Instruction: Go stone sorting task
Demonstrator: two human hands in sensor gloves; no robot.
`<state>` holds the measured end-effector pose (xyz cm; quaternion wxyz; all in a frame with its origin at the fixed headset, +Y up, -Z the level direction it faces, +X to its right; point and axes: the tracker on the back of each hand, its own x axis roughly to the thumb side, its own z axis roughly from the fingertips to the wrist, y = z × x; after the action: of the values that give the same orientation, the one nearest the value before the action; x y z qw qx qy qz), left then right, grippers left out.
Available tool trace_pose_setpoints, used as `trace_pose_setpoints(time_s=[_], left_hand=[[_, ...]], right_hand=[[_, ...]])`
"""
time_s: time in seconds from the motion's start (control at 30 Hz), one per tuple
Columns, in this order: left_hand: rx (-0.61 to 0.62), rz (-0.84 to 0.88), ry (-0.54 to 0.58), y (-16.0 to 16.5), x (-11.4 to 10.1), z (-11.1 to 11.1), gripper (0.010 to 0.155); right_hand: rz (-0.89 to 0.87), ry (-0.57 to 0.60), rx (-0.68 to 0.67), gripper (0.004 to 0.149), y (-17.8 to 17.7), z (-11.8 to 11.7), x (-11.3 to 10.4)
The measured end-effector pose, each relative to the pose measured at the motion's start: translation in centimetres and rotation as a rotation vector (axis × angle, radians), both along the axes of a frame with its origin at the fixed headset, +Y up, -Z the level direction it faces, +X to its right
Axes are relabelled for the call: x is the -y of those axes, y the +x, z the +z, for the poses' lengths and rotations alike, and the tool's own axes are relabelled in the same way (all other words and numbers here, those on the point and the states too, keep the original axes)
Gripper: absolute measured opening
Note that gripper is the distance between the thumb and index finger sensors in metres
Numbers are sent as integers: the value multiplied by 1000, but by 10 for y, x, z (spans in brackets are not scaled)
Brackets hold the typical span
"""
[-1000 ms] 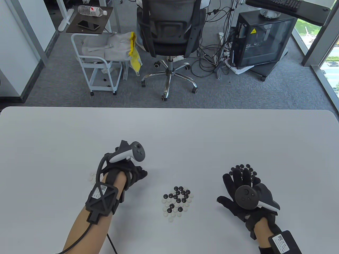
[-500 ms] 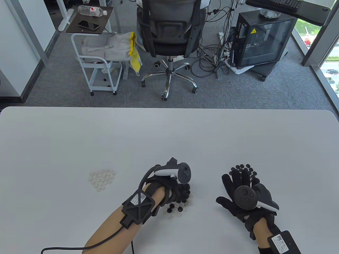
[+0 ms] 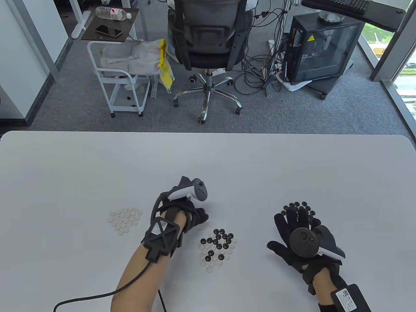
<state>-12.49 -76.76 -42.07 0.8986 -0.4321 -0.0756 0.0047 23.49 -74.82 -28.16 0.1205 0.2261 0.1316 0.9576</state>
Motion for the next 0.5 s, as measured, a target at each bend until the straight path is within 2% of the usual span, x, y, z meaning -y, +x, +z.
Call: trace_pose_setpoints(time_s=[0.27,0.5], left_hand=[[-142,-64,-1,-75,-4,9,66],[-196,-101,-1,-106,-6,14,66]], right_hand=[[12,-5,-9,85,-1,0,1],[15,-12,-7,85,-2,0,1]])
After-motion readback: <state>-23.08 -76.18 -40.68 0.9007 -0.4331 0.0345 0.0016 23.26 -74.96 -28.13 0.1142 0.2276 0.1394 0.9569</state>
